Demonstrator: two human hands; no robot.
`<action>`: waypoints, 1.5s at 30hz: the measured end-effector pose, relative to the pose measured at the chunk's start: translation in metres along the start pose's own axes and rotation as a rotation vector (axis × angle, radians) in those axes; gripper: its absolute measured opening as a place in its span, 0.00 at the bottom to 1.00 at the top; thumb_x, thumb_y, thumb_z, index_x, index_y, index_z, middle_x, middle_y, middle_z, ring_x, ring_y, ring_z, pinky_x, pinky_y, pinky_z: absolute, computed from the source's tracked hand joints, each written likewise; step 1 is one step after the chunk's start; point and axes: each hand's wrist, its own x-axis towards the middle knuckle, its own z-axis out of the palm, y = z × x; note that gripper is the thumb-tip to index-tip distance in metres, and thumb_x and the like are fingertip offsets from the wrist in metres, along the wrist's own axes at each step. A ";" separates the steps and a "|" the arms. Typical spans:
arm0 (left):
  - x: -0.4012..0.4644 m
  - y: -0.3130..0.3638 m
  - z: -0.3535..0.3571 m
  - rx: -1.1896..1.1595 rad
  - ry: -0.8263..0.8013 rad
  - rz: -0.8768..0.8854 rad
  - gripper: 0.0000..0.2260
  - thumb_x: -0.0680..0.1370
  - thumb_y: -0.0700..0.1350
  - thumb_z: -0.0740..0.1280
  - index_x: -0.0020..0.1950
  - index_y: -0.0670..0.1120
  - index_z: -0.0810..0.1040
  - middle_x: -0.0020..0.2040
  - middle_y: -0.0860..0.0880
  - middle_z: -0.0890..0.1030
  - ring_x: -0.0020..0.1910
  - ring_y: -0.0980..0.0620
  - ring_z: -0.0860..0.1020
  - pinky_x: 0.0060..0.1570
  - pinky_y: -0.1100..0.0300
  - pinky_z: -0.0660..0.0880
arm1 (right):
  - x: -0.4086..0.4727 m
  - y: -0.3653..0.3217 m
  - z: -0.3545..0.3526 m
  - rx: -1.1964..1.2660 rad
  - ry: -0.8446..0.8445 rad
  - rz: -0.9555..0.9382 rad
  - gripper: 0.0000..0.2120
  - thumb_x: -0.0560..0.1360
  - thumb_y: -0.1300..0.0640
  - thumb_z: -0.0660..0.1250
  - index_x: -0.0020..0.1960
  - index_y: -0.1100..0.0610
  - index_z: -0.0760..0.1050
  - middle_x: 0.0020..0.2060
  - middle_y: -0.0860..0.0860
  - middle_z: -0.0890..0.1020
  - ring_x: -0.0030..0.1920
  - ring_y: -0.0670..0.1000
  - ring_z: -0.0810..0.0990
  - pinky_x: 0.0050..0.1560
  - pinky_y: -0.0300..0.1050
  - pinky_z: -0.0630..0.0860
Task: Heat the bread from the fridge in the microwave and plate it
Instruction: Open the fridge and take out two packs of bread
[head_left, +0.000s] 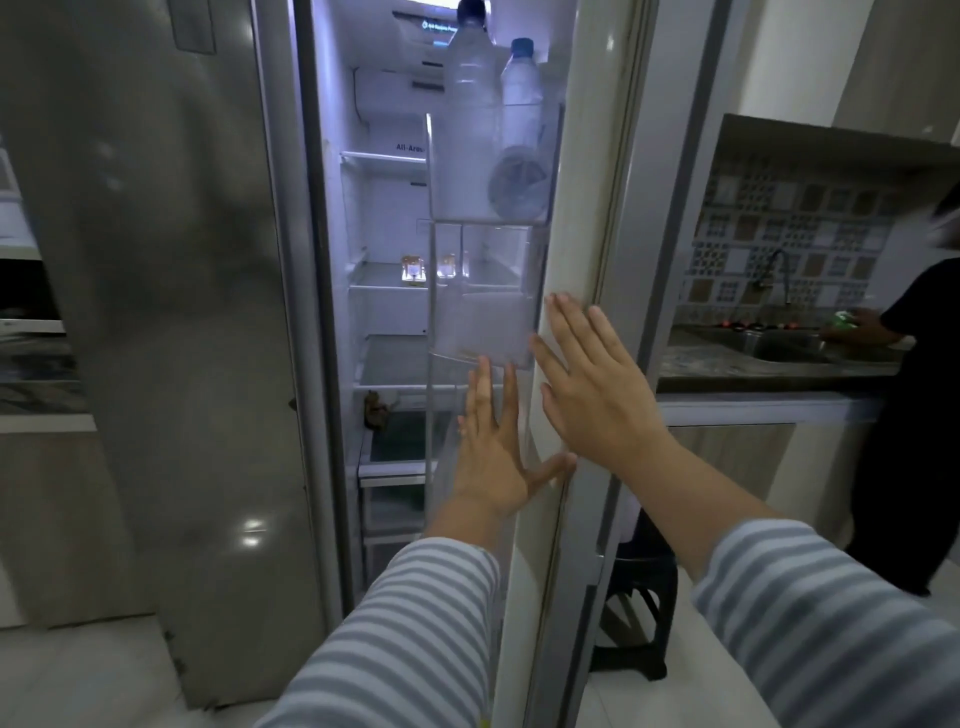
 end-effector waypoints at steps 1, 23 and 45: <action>-0.003 -0.012 -0.002 0.027 0.020 0.013 0.50 0.68 0.77 0.52 0.76 0.52 0.30 0.75 0.51 0.27 0.75 0.50 0.31 0.74 0.38 0.47 | 0.002 -0.008 0.000 0.042 0.009 -0.010 0.25 0.74 0.54 0.64 0.69 0.63 0.70 0.74 0.65 0.62 0.75 0.62 0.58 0.75 0.59 0.53; 0.092 -0.257 -0.134 0.188 -0.056 -0.087 0.27 0.76 0.44 0.65 0.75 0.45 0.62 0.71 0.46 0.66 0.73 0.47 0.61 0.70 0.48 0.63 | 0.182 -0.198 0.088 0.562 -0.350 0.248 0.23 0.78 0.56 0.59 0.72 0.58 0.64 0.75 0.56 0.60 0.76 0.55 0.55 0.76 0.52 0.52; 0.362 -0.328 -0.017 0.030 -0.063 -0.135 0.29 0.77 0.44 0.64 0.76 0.46 0.59 0.74 0.46 0.63 0.74 0.47 0.60 0.72 0.50 0.61 | 0.324 -0.104 0.342 0.680 -0.442 0.583 0.21 0.77 0.56 0.59 0.70 0.54 0.68 0.68 0.53 0.71 0.69 0.55 0.66 0.63 0.49 0.67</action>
